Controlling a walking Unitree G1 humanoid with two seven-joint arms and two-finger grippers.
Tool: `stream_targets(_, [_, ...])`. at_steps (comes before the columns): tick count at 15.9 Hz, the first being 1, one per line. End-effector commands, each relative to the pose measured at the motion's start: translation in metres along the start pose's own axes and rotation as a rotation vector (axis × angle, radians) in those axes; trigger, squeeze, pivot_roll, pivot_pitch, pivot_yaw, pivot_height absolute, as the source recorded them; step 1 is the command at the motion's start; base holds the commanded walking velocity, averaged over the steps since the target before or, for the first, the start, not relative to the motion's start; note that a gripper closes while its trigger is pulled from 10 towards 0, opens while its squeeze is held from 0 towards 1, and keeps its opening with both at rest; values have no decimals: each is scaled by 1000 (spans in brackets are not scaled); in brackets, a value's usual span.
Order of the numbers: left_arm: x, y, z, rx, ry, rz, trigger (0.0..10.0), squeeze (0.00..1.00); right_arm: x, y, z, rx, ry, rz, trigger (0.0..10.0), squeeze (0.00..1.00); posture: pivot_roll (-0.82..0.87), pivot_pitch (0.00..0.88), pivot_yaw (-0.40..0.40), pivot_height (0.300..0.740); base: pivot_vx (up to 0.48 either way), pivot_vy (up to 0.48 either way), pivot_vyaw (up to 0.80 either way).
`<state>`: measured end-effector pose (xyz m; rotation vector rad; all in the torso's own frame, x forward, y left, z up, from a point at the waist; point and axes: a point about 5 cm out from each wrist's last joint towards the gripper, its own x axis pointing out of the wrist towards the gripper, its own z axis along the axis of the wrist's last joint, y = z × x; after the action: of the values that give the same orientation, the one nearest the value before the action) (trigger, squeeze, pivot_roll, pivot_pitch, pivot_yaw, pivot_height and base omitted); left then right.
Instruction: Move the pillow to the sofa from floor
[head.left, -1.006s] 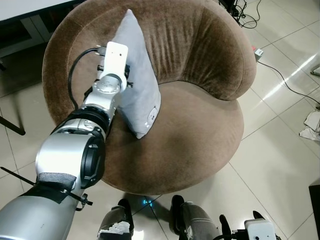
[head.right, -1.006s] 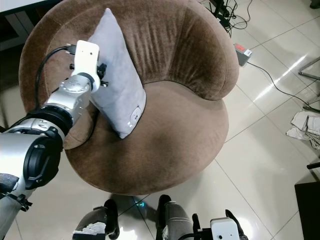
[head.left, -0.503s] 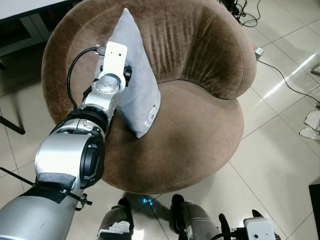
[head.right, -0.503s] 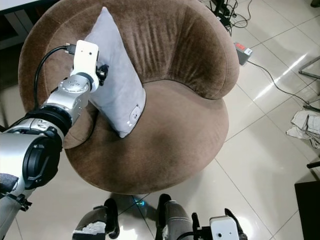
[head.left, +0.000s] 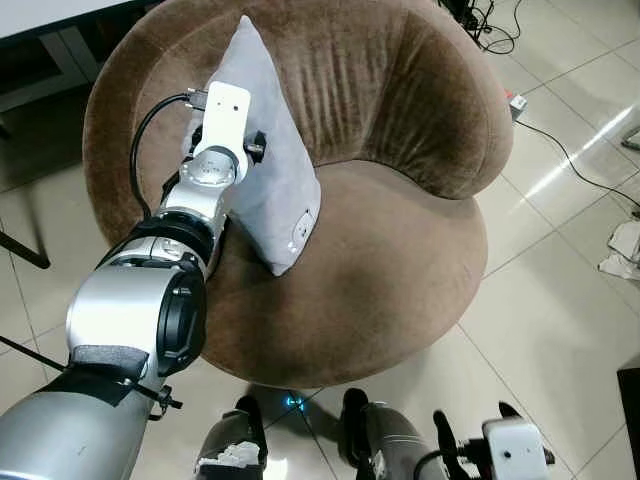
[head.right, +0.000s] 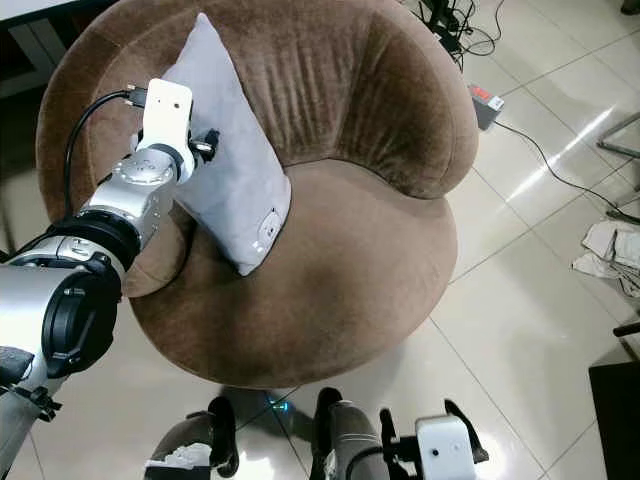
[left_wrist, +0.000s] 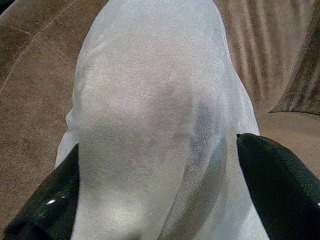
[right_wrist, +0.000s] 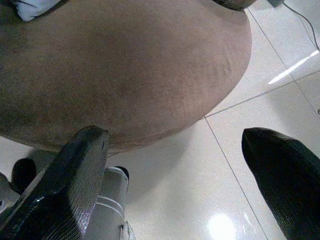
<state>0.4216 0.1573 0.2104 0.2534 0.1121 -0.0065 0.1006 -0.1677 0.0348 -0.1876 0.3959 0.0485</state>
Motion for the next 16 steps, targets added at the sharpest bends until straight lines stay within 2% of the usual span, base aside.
stream_targets(1, [0, -2, 0, 2, 3, -12, 10000, 1000, -5, -1, -11, 4, 60, 2, 10000, 106, -273, 295, -58, 740, 0, 0, 0])
stream_targets(5, [1, 3, 7, -1, -20, -1, 10000, 1000, 6, 2, -11, 8, 47, 9, 10000, 102, -240, 258, -39, 740, 0, 0, 0])
stream_targets(8, [1, 5, 12, -19, -38, -5, 10000, 1000, 21, 7, -8, 19, 19, 15, 10000, 106, -206, 215, -20, 740, 0, 0, 0])
stream_targets(12, [1, 9, 25, -7, -89, -22, 10000, 1000, 49, 12, -1, 26, -28, 26, 10000, 106, -146, 138, 5, 740, 0, 0, 0])
stream_targets(16, [1, 22, 45, -2, -152, -9, 10000, 1000, 74, 17, 6, 23, -68, 49, 10000, 106, -88, 69, 14, 740, 0, 0, 0])
